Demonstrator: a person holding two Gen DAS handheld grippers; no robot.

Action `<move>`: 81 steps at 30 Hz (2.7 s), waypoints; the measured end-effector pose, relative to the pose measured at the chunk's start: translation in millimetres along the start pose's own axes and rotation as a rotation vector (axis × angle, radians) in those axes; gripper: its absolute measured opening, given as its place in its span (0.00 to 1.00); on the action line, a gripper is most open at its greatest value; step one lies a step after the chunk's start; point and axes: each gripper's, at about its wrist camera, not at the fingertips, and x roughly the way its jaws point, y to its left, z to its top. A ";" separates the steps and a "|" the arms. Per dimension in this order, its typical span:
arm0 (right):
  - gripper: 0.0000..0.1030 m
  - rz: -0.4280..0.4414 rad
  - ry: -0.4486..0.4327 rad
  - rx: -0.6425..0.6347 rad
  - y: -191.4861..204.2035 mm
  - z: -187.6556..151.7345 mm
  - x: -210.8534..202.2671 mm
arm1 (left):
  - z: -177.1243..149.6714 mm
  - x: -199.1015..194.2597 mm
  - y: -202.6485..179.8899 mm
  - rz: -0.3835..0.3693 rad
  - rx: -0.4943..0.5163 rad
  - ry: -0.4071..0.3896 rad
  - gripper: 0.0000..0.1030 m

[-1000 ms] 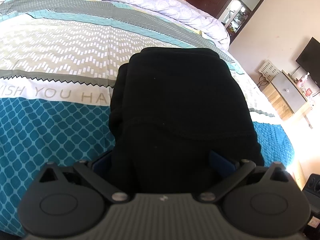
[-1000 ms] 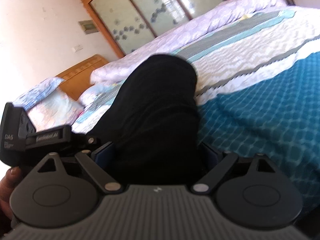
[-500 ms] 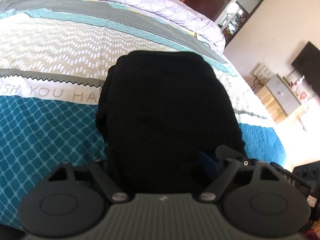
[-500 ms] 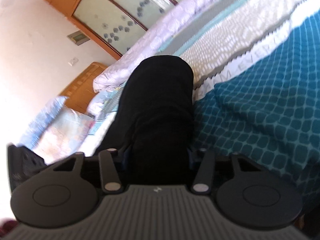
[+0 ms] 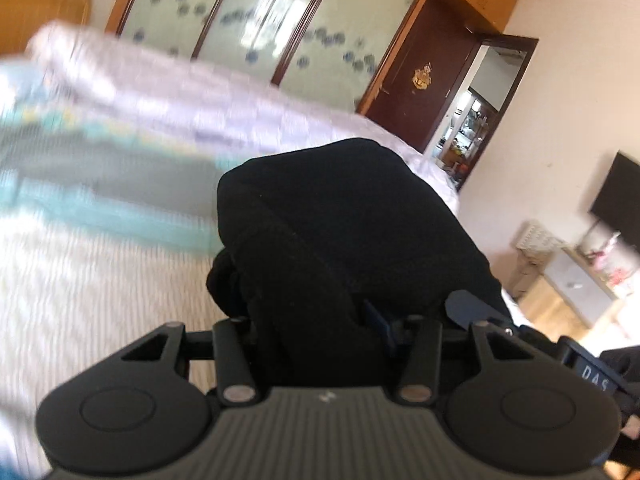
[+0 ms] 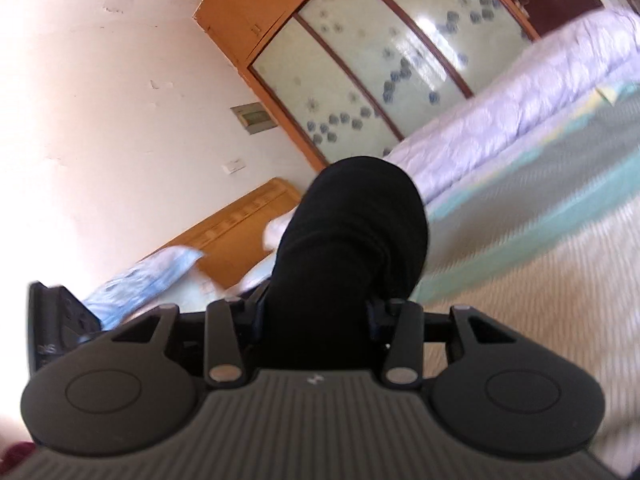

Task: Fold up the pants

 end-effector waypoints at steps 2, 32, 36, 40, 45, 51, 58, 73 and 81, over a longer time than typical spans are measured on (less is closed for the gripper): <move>0.45 -0.050 0.011 0.047 -30.0 9.7 36.1 | 17.8 43.7 3.9 0.046 0.023 0.005 0.44; 0.97 -0.467 0.135 -0.001 13.1 -101.9 -85.2 | -89.2 -49.5 -41.8 0.421 0.125 0.131 1.00; 0.99 -0.508 0.183 0.078 21.4 -124.8 -106.1 | -103.2 -83.7 -51.7 0.421 0.119 0.107 1.00; 0.99 -0.533 0.224 0.114 34.3 -129.2 -111.3 | -115.2 -106.7 -63.1 0.440 0.171 0.055 1.00; 0.99 -0.479 0.206 0.035 57.7 -132.7 -110.9 | -120.6 -122.2 -65.1 0.443 0.173 0.026 1.00; 0.99 -0.462 0.212 0.005 64.6 -138.3 -108.6 | -121.4 -131.8 -62.4 0.516 0.183 0.010 1.00; 0.99 -0.487 0.209 0.001 59.5 -141.2 -111.8 | -122.5 -126.3 -55.9 0.566 0.179 0.026 1.00; 0.99 -0.530 0.194 0.026 46.9 -136.1 -117.6 | -116.1 -122.3 -60.8 0.637 0.259 -0.018 1.00; 0.99 -0.535 0.164 0.010 49.8 -130.2 -122.3 | -112.5 -124.4 -59.7 0.644 0.267 -0.034 1.00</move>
